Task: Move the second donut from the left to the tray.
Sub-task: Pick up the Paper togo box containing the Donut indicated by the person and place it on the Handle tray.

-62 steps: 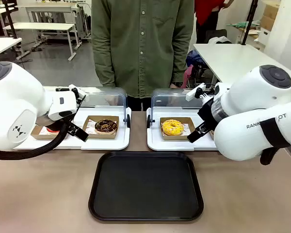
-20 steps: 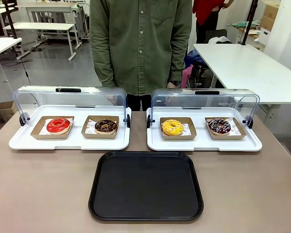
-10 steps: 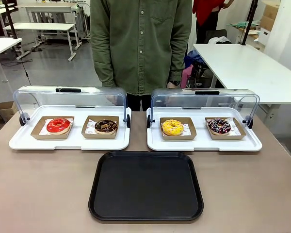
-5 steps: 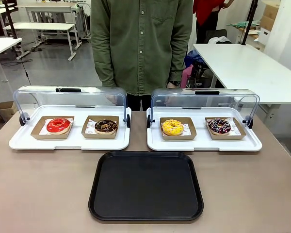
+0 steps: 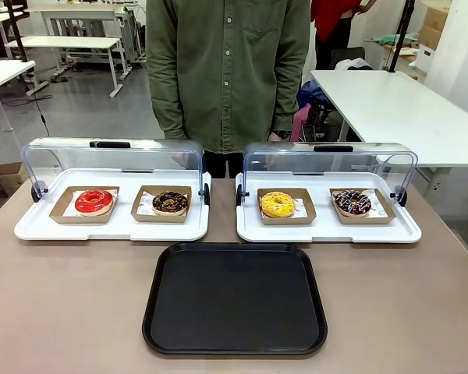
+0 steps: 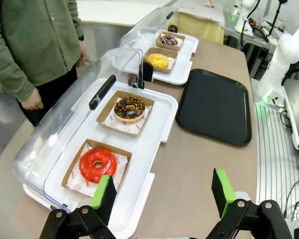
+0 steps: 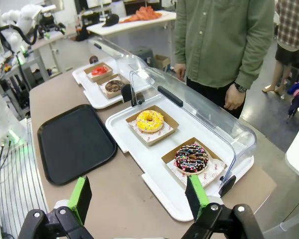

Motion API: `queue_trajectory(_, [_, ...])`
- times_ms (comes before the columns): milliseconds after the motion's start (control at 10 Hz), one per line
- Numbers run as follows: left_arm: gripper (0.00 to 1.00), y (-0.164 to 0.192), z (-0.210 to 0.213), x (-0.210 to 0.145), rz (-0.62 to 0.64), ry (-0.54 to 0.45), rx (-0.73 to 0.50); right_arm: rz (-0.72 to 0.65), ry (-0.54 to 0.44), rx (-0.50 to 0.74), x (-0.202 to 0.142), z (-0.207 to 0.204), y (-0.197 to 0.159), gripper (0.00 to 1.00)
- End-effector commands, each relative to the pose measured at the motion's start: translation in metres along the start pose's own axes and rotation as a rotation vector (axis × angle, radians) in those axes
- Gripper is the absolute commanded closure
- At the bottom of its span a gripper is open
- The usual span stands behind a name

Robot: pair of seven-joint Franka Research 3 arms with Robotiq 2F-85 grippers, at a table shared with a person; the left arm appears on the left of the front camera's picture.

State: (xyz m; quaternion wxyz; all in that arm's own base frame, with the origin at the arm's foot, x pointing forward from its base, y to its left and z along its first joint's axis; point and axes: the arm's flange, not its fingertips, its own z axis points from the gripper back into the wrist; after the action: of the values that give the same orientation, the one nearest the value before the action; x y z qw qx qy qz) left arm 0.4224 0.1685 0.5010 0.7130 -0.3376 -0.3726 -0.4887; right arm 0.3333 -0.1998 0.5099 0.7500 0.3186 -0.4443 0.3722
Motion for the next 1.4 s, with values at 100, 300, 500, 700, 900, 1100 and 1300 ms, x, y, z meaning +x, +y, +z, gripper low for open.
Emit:
queue_trajectory(100, [0.0, -0.0016, 0.0011, 0.0011, -0.006, -0.008, -0.007, 0.028, -0.029, 0.0, 0.0029, 0.0004, -0.0034, 0.0])
queue_trajectory(300, [0.0, -0.0016, 0.0011, 0.0011, -0.006, -0.008, -0.007, 0.028, -0.029, 0.0, 0.0029, 0.0004, -0.0034, 0.0])
queue_trajectory(500, [0.0, -0.0016, 0.0011, 0.0011, -0.006, -0.008, -0.007, 0.028, -0.029, 0.0, 0.0029, 0.0004, -0.0034, 0.0])
queue_trajectory(700, [0.0, -0.0016, 0.0011, 0.0011, -0.006, -0.008, -0.007, 0.028, -0.029, 0.0, 0.0029, 0.0004, -0.0034, 0.0])
queue_trajectory(900, [0.0, -0.0016, 0.0011, 0.0011, -0.006, -0.008, -0.007, 0.028, -0.029, 0.0, 0.0029, 0.0004, -0.0034, 0.0])
queue_trajectory(1100, [0.0, -0.0016, 0.0011, 0.0011, -0.006, -0.008, -0.007, 0.028, -0.029, 0.0, 0.0029, 0.0004, -0.0034, 0.0])
queue_trajectory(1300, [0.0, -0.0016, 0.0011, 0.0011, -0.006, -0.008, -0.007, 0.028, -0.029, 0.0, 0.0029, 0.0004, -0.0034, 0.0])
